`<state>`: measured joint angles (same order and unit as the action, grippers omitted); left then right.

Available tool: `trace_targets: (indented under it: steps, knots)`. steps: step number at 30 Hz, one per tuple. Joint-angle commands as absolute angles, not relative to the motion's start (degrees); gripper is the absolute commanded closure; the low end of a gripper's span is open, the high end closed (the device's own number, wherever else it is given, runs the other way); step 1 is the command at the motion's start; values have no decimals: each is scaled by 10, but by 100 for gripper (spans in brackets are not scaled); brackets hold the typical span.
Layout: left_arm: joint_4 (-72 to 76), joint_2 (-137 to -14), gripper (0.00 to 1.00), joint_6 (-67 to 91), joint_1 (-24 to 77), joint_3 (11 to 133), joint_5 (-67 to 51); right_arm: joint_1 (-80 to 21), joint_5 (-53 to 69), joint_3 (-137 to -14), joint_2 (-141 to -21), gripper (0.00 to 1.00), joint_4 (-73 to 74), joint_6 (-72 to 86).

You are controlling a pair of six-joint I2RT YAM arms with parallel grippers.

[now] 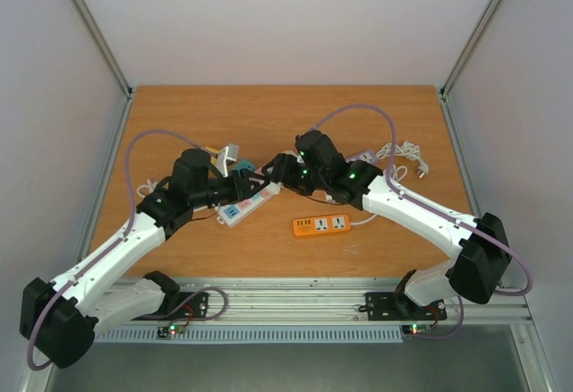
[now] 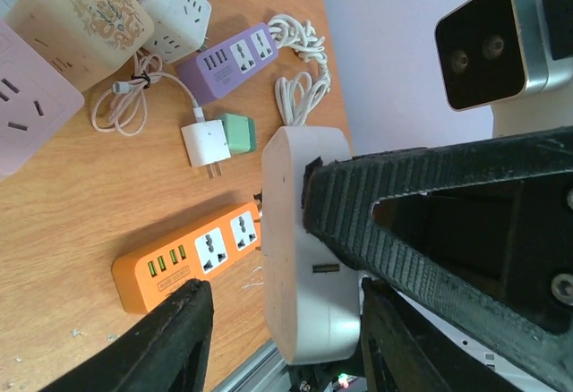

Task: Insert the plug

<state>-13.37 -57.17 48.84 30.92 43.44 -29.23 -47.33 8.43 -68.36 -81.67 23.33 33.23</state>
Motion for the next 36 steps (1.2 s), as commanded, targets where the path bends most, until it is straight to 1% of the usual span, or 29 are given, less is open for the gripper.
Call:
trace_targets:
  steps: [1, 2, 6, 8, 9, 11, 12, 14, 15, 18, 23, 26, 30, 36]
  knots:
    - [-81, -584, 54, 488, 315, 448, -301, -470, 101, -695, -810, 40, 207, 347]
    - [-79, -586, 58, 492, 315, 447, -300, -470, 105, -693, -810, 40, 199, 348]
    - [-72, -586, 82, 501, 315, 444, -292, -470, 114, -685, -811, 40, 186, 350]
    - [-71, -588, 90, 503, 316, 444, -291, -470, 116, -681, -810, 40, 181, 348]
    - [-71, -589, 93, 504, 316, 444, -292, -469, 116, -681, -810, 39, 182, 344]
    - [-76, -590, 99, 501, 316, 446, -290, -466, 114, -680, -806, 32, 185, 332]
    - [-84, -590, 99, 496, 316, 448, -285, -463, 113, -677, -803, 28, 187, 326]
    - [-106, -590, 99, 484, 316, 457, -274, -455, 114, -669, -793, 15, 182, 302]
    - [-120, -591, 100, 478, 316, 463, -268, -450, 115, -666, -787, 10, 182, 282]
    - [-163, -596, 100, 457, 316, 486, -259, -430, 127, -649, -757, 4, 168, 177]
    - [-240, -605, 99, 420, 315, 530, -267, -400, 240, -584, -703, 3, 109, -93]
    - [-281, -613, 99, 405, 314, 554, -290, -401, 279, -561, -676, 3, 112, -206]
    - [-322, -626, 99, 393, 314, 594, -337, -401, 307, -560, -668, 4, 124, -286]
    - [-348, -624, 100, 382, 314, 623, -371, -403, 367, -580, -695, 5, 144, -333]
